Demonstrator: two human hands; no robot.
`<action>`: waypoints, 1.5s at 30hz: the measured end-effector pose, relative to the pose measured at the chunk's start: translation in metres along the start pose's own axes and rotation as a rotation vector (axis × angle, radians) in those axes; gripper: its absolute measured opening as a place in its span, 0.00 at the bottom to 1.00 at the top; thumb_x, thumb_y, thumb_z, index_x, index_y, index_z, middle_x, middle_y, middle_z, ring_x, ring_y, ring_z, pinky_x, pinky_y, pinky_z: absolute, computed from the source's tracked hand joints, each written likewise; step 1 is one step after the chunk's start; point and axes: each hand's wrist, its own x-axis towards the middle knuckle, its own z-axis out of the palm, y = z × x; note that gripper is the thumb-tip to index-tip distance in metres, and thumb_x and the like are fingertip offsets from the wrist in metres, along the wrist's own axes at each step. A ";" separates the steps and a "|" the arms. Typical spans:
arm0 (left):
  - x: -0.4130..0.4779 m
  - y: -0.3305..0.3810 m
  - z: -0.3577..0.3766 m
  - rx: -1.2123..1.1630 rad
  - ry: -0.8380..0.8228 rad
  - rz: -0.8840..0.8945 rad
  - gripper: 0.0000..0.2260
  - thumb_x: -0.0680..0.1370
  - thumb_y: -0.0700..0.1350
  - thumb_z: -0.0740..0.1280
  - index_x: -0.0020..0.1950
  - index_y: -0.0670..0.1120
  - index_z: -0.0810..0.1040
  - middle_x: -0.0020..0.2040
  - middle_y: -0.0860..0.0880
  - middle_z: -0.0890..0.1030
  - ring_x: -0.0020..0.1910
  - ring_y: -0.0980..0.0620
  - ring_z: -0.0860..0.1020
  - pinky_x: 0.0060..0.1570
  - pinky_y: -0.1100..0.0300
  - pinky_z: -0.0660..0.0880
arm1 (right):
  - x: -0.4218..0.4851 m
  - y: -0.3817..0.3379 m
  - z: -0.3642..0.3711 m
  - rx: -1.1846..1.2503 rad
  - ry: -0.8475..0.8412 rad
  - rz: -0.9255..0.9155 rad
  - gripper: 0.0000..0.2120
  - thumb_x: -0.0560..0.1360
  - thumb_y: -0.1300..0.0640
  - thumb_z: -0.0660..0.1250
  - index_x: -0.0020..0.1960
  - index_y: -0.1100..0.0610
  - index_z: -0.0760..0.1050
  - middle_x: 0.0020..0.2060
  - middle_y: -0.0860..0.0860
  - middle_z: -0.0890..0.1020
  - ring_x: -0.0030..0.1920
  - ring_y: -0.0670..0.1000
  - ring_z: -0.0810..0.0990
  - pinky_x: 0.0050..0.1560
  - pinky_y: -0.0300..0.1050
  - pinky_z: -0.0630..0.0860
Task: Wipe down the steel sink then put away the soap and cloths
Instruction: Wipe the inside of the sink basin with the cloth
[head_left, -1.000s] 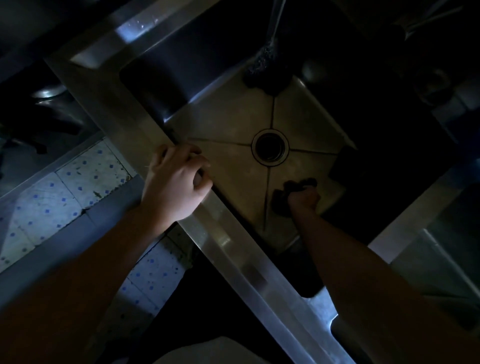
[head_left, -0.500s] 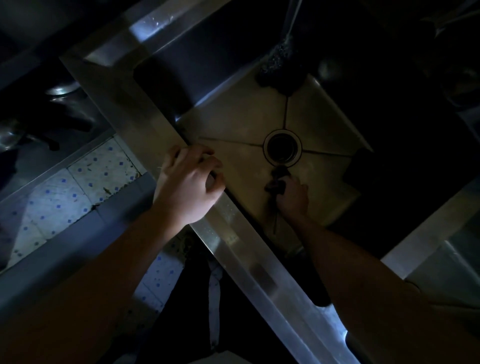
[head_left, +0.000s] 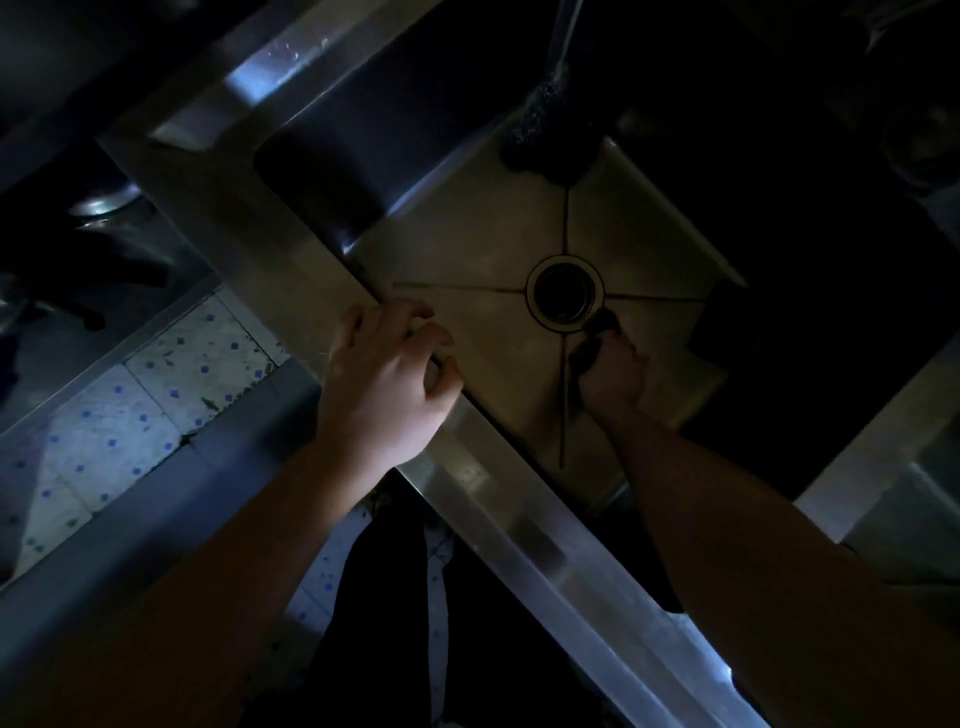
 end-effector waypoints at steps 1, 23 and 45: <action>0.000 0.000 0.000 -0.017 0.010 0.006 0.07 0.71 0.45 0.64 0.42 0.46 0.81 0.49 0.46 0.80 0.47 0.46 0.77 0.54 0.51 0.67 | -0.003 -0.002 0.004 -0.045 -0.033 -0.079 0.20 0.74 0.63 0.62 0.66 0.58 0.69 0.66 0.57 0.72 0.65 0.62 0.70 0.62 0.51 0.67; 0.004 -0.003 -0.004 -0.051 -0.148 0.051 0.11 0.72 0.52 0.59 0.48 0.52 0.78 0.54 0.50 0.77 0.53 0.47 0.75 0.55 0.50 0.62 | -0.090 -0.007 -0.085 0.092 -0.330 -0.109 0.12 0.70 0.61 0.70 0.52 0.52 0.79 0.46 0.51 0.79 0.46 0.52 0.79 0.41 0.41 0.74; 0.066 -0.034 -0.118 -0.191 -0.349 0.149 0.11 0.79 0.49 0.60 0.61 0.50 0.73 0.62 0.48 0.71 0.59 0.48 0.72 0.56 0.55 0.69 | -0.172 -0.068 -0.198 0.027 0.053 -0.318 0.19 0.71 0.59 0.68 0.60 0.46 0.77 0.57 0.51 0.81 0.55 0.53 0.80 0.48 0.42 0.75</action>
